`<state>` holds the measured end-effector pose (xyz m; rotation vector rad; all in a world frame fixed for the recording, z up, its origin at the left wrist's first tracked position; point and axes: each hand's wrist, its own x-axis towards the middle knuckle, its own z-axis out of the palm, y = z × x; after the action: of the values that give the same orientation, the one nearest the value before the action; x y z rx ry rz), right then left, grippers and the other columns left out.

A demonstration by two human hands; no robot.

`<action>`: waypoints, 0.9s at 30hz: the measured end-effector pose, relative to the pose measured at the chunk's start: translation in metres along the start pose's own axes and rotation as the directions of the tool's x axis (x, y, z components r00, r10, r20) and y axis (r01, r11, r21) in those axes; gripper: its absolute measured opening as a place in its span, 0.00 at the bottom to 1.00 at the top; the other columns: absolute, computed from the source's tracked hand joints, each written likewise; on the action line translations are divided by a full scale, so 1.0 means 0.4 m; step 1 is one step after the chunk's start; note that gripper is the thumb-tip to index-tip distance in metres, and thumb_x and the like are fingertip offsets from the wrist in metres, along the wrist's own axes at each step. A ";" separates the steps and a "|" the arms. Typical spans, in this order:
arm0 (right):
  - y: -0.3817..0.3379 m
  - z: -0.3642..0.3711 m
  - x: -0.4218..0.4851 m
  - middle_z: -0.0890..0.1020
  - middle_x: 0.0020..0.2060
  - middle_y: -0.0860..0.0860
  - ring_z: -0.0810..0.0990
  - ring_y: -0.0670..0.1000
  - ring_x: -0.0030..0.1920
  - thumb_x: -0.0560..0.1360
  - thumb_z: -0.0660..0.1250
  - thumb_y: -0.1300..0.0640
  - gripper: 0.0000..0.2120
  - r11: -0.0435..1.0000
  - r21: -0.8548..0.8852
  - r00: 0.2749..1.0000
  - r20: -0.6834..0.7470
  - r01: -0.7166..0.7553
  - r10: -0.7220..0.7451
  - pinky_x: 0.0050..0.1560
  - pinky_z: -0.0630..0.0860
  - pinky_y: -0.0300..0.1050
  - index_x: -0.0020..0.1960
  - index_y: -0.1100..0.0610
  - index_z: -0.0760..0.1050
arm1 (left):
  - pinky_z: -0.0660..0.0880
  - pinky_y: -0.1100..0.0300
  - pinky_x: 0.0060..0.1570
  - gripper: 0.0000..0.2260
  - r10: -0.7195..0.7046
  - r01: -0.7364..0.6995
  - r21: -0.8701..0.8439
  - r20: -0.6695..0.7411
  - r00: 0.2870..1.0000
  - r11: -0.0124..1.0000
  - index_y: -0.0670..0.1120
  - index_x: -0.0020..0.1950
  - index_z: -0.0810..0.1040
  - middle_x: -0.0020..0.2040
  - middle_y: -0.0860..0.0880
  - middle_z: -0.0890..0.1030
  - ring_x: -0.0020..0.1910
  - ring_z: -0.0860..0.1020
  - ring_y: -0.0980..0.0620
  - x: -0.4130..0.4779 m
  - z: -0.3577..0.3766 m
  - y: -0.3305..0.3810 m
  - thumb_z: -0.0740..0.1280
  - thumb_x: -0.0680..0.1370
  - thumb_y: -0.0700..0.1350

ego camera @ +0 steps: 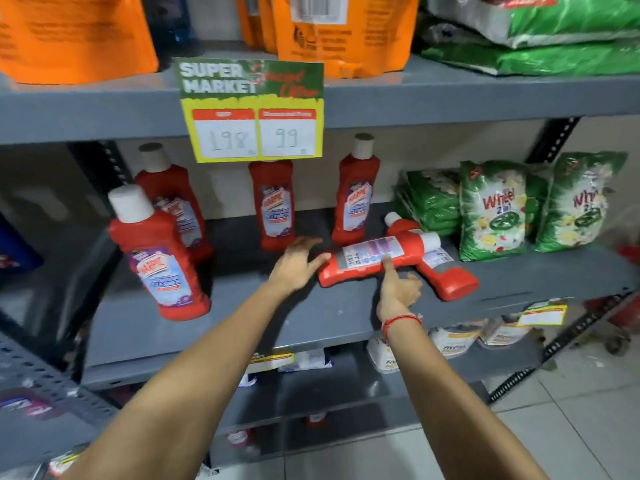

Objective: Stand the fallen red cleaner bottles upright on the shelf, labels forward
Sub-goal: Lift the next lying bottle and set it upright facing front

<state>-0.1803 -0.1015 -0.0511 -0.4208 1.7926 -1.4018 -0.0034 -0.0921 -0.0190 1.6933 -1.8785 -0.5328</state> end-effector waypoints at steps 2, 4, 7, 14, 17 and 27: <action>-0.012 0.002 0.023 0.79 0.49 0.60 0.78 0.58 0.44 0.67 0.75 0.48 0.21 0.993 0.099 0.987 0.155 -0.065 0.049 0.49 0.74 0.49 0.48 0.63 0.75 | 0.62 0.51 0.68 0.25 -0.045 0.042 0.029 0.127 0.991 0.999 0.44 0.71 0.64 0.71 0.40 0.67 0.69 0.66 0.42 0.042 0.023 0.020 0.62 0.77 0.54; -0.023 0.008 0.039 0.80 0.46 0.55 0.78 0.51 0.41 0.67 0.75 0.50 0.16 0.966 0.215 0.954 0.287 -0.145 0.079 0.46 0.75 0.45 0.47 0.59 0.76 | 0.65 0.49 0.69 0.27 -0.079 0.074 0.030 0.243 0.967 0.997 0.45 0.72 0.60 0.71 0.39 0.66 0.68 0.67 0.41 0.076 0.053 0.037 0.60 0.77 0.56; -0.021 0.024 0.057 0.81 0.53 0.56 0.81 0.52 0.49 0.68 0.75 0.56 0.22 0.929 0.305 0.921 0.381 -0.209 0.082 0.52 0.78 0.46 0.59 0.61 0.75 | 0.68 0.46 0.67 0.27 -0.112 0.097 0.062 0.339 0.934 0.993 0.46 0.73 0.59 0.70 0.40 0.68 0.66 0.70 0.41 0.100 0.080 0.039 0.59 0.78 0.57; -0.019 0.023 0.062 0.81 0.57 0.59 0.81 0.55 0.55 0.71 0.72 0.61 0.20 0.928 0.359 0.875 0.477 -0.102 -0.088 0.54 0.80 0.48 0.62 0.62 0.73 | 0.70 0.46 0.65 0.29 -0.115 0.117 0.008 0.263 0.958 0.993 0.47 0.71 0.62 0.69 0.41 0.68 0.65 0.70 0.42 0.082 0.065 0.018 0.65 0.74 0.56; -0.051 0.027 0.045 0.83 0.52 0.54 0.82 0.52 0.54 0.72 0.71 0.62 0.16 0.930 0.366 0.767 0.590 0.022 -0.250 0.48 0.82 0.41 0.58 0.59 0.75 | 0.72 0.50 0.63 0.30 -0.063 0.078 -0.073 0.188 0.980 0.994 0.47 0.70 0.65 0.68 0.43 0.71 0.63 0.72 0.45 0.058 0.031 -0.004 0.67 0.72 0.57; -0.158 0.132 -0.111 0.82 0.50 0.48 0.82 0.36 0.44 0.69 0.73 0.64 0.20 0.879 0.155 0.299 0.902 0.450 -0.312 0.42 0.77 0.28 0.58 0.56 0.73 | 0.71 0.77 0.47 0.21 -0.065 -0.006 -0.385 -0.171 0.983 0.923 0.46 0.60 0.72 0.54 0.51 0.80 0.49 0.78 0.65 -0.079 -0.073 -0.115 0.73 0.70 0.49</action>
<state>-0.1261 -0.1265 0.0209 -1.4776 0.8177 -0.9537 0.0521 -0.0648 -0.0295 1.4574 -1.5042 -0.6846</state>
